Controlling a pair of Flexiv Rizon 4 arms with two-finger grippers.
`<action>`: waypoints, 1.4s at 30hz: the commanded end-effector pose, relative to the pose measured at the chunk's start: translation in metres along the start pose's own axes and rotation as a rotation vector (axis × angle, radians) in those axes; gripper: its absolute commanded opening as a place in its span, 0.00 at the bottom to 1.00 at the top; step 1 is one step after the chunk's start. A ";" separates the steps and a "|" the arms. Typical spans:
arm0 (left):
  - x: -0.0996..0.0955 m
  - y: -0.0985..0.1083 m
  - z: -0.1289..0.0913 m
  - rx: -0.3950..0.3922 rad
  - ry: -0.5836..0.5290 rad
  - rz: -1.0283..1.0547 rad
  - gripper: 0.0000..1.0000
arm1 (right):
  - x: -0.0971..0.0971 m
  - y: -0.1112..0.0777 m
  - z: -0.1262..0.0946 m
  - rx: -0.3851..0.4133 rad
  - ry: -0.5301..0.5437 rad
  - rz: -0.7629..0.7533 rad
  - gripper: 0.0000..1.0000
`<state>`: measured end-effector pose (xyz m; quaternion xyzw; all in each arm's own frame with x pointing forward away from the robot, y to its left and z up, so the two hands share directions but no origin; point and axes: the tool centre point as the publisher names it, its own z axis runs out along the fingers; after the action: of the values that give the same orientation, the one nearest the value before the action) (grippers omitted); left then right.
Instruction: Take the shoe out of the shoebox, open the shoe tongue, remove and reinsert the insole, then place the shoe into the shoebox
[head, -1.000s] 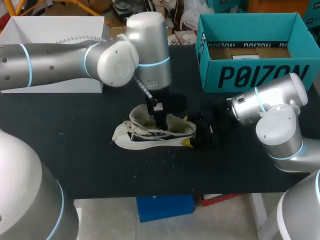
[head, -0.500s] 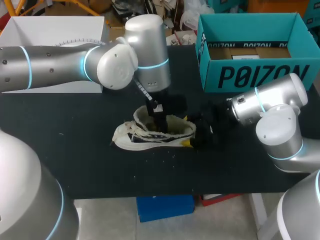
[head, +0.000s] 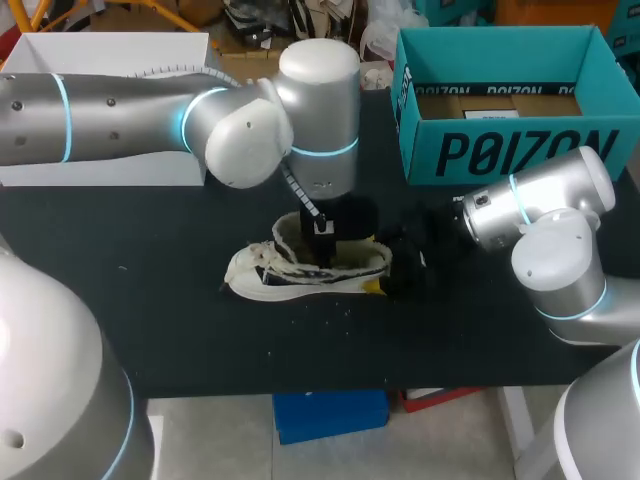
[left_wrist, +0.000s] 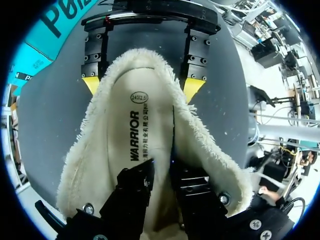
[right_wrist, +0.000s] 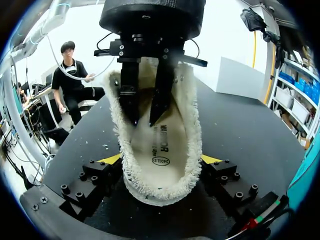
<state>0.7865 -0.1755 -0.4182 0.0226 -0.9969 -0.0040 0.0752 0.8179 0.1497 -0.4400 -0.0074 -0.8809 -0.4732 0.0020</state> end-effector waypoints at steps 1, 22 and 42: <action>0.007 0.002 0.005 -0.046 -0.096 -0.020 0.25 | -0.002 -0.004 0.004 0.002 -0.001 0.003 0.00; -0.026 0.025 0.020 -0.151 -0.473 -0.040 0.24 | -0.002 -0.004 0.004 0.002 -0.001 0.003 0.00; -0.045 0.031 0.024 -0.080 -0.563 -0.032 0.00 | -0.002 -0.004 0.004 0.002 -0.001 0.003 0.00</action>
<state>0.8129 -0.1523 -0.4255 0.0460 -0.9729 -0.0593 -0.2188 0.8188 0.1511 -0.4402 -0.0083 -0.8808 -0.4733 0.0016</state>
